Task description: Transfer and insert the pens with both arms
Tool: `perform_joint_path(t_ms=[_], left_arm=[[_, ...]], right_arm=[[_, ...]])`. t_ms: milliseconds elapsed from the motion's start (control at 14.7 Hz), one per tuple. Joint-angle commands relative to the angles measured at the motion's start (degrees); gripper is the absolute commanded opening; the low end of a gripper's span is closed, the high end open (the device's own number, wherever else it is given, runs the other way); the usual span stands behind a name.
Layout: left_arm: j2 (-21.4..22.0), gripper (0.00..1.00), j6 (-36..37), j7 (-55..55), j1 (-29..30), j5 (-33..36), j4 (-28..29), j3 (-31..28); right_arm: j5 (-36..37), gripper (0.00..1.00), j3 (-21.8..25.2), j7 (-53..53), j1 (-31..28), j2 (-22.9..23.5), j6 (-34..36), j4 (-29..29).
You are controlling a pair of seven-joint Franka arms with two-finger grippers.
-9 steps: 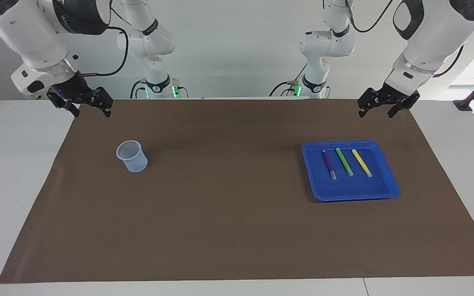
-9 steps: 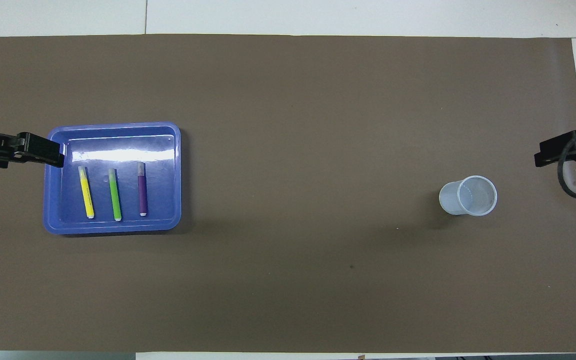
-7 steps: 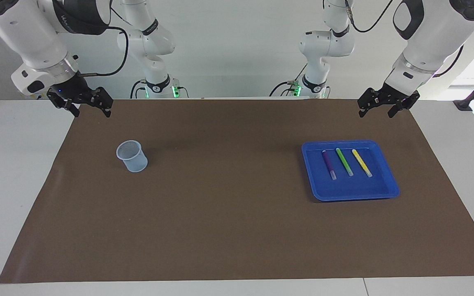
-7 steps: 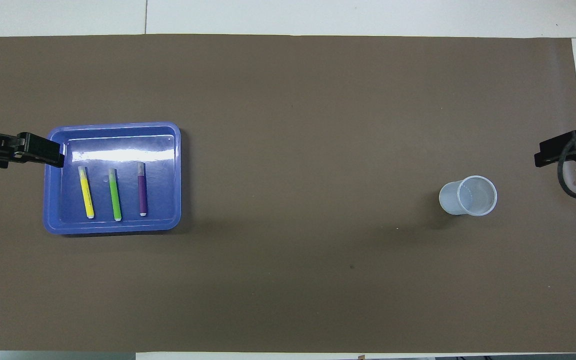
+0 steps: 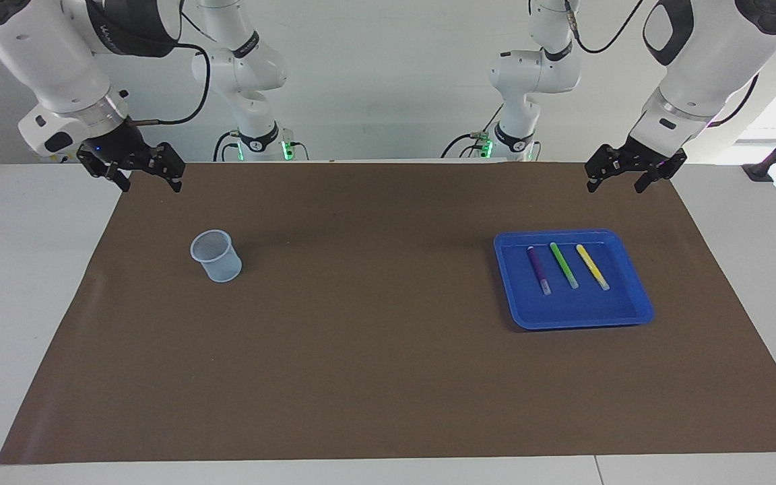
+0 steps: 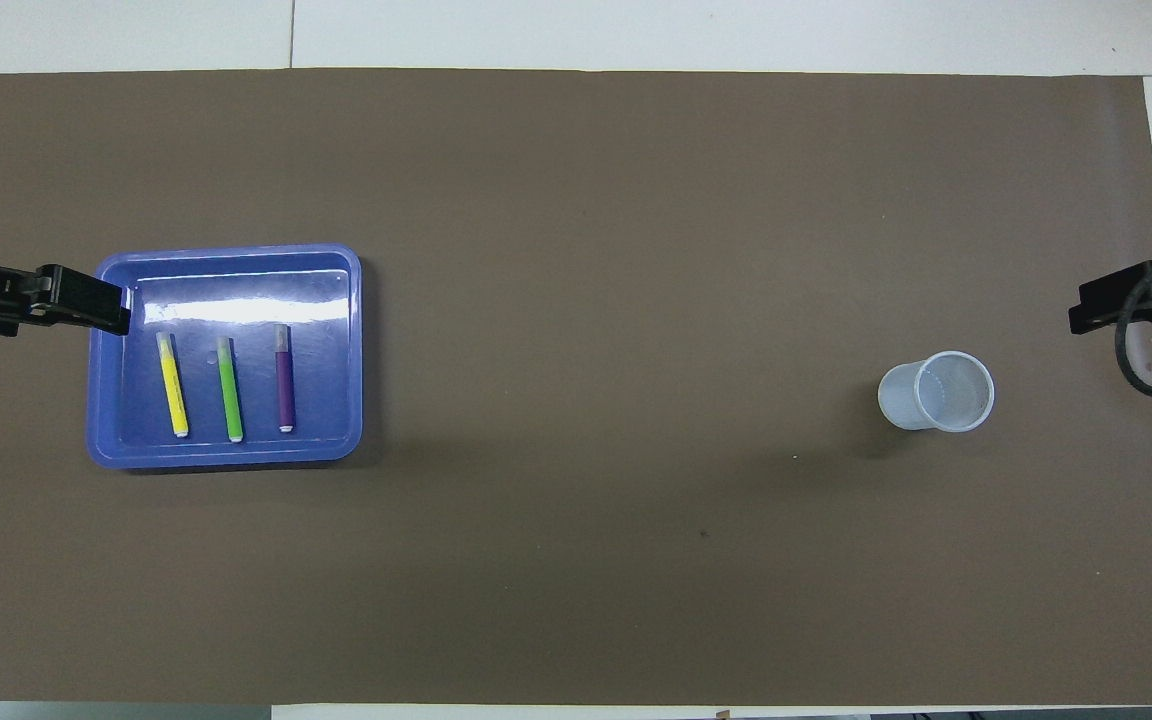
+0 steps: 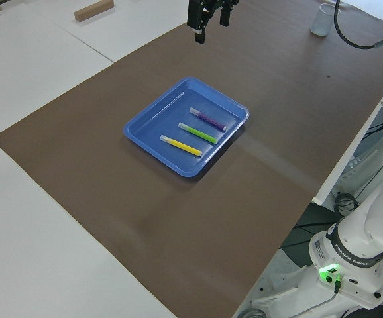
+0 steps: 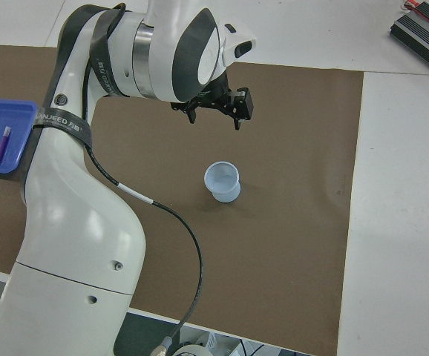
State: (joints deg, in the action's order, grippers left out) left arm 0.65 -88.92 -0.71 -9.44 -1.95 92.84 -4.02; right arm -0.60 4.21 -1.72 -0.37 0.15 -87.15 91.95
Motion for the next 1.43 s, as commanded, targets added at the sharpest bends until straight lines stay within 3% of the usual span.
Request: perform_joint_path(t_ms=[0, 1018, 1358], left_arm=[[1.0, 1.0, -1.3, 0.5, -0.1, 0.5, 1.6, 0.1], [1.3, 1.0, -1.0, 0.4, 0.4, 0.5, 2.0, 0.1], [3.4, 1.0, -1.1, 0.4, 0.0, 0.5, 6.4, 0.1]], right_arm=[[-0.8, 1.0, -0.3, -1.3, -0.8, -0.8, 0.8, 0.6], [-0.8, 1.0, -0.3, -1.3, -0.8, -0.8, 0.8, 0.6], [-0.8, 1.0, -0.3, -1.3, -0.8, -0.8, 0.8, 0.6]])
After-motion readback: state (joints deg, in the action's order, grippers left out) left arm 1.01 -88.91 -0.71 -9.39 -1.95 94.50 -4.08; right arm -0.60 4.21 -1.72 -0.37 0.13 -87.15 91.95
